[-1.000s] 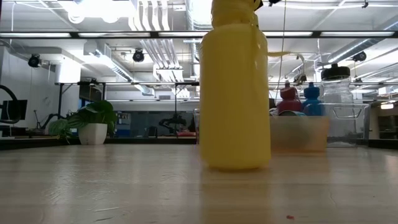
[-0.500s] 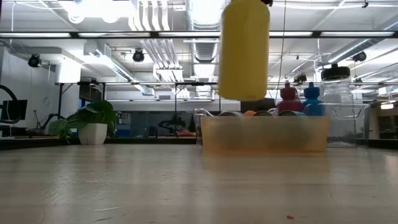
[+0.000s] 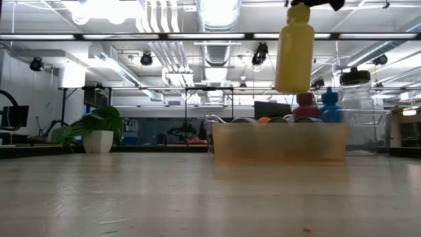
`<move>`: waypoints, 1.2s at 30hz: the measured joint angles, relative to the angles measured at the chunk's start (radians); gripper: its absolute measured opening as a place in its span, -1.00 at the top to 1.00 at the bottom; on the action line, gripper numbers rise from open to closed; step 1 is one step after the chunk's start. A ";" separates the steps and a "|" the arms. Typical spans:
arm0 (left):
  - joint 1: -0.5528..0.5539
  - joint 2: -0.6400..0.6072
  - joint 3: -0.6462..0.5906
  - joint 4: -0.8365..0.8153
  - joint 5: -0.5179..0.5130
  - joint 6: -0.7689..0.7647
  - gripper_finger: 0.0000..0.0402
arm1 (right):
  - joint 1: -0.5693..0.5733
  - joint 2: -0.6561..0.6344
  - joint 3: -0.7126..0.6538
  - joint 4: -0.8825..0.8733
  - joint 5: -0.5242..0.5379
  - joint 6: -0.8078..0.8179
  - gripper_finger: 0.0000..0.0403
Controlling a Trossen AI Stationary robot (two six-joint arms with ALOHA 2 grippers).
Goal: Pick & Place Food Item
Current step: Put the yellow water bottle into the right transparent bin
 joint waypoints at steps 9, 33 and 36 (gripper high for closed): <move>0.000 0.000 0.000 0.000 0.000 0.000 0.97 | -0.126 -0.093 -0.011 -0.050 0.140 0.004 0.70; 0.000 0.000 0.000 0.000 0.000 -0.003 0.97 | -0.436 -0.114 -0.230 0.048 0.114 0.057 0.70; 0.000 0.000 0.000 0.000 0.000 -0.003 0.97 | -0.447 -0.115 -0.264 0.042 0.112 0.067 0.70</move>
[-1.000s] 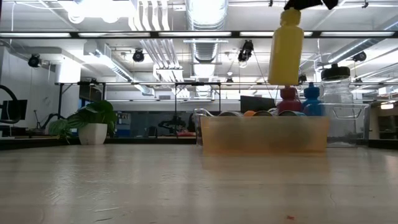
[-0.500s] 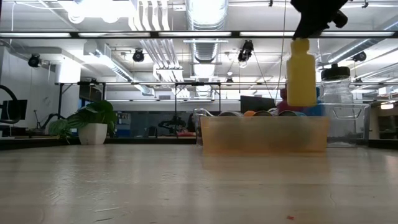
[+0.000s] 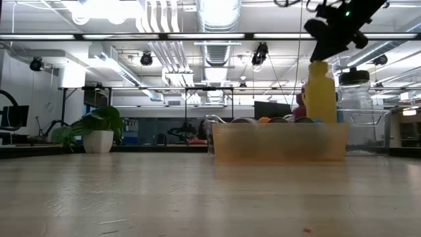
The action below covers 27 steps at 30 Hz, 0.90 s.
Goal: Pick & Place Food Item
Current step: Put the yellow water bottle into the right transparent bin, then put the kiwi into the left transparent bin
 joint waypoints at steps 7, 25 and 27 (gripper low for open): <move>0.000 0.000 0.000 0.000 0.000 0.000 0.97 | -0.022 -0.013 -0.049 0.008 -0.005 0.029 0.70; -0.001 0.000 0.000 0.001 0.000 0.000 0.97 | -0.023 -0.010 -0.061 0.004 -0.023 0.094 0.33; -0.001 0.000 0.000 0.000 0.000 0.000 0.97 | -0.023 -0.010 -0.061 0.004 -0.023 0.094 0.28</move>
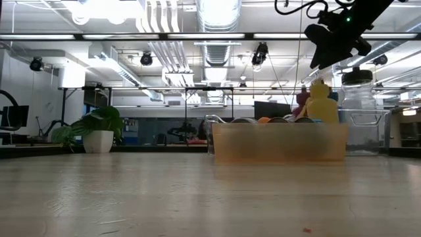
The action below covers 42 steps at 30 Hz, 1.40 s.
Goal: Pick & Place Food Item
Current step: Put the kiwi into the left transparent bin
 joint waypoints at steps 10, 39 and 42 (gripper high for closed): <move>0.000 0.000 0.000 -0.036 0.000 -0.056 0.97 | 0.002 -0.019 0.000 0.022 -0.002 -0.009 0.11; -0.403 0.026 -0.178 -0.301 -0.050 -1.130 0.97 | 0.256 -0.132 0.001 0.245 -0.596 -0.247 0.95; -0.437 0.025 -0.220 -0.271 -0.011 -1.252 0.97 | 0.285 -0.113 0.001 0.245 -0.672 -0.272 0.96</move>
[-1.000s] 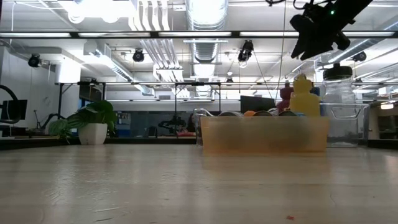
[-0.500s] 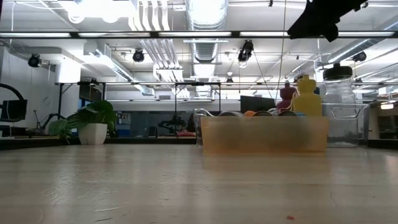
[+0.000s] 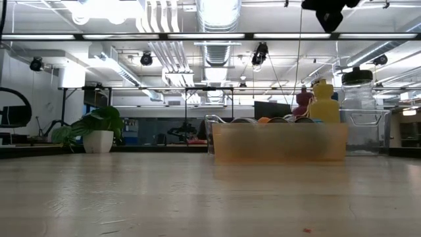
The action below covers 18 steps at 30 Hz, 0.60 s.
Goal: Pick & Place Food Item
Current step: Put the kiwi into the left transparent bin
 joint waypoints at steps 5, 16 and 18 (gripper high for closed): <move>-0.052 0.000 -0.061 0.040 0.062 -0.204 0.97 | 0.038 0.048 0.000 -0.003 -0.137 -0.018 0.96; -0.128 0.000 -0.237 0.339 0.241 -0.571 0.97 | 0.065 0.152 0.000 -0.014 -0.190 -0.026 0.96; -0.129 0.000 -0.265 0.419 0.244 -0.581 0.97 | 0.065 0.157 0.000 -0.014 -0.190 -0.026 0.96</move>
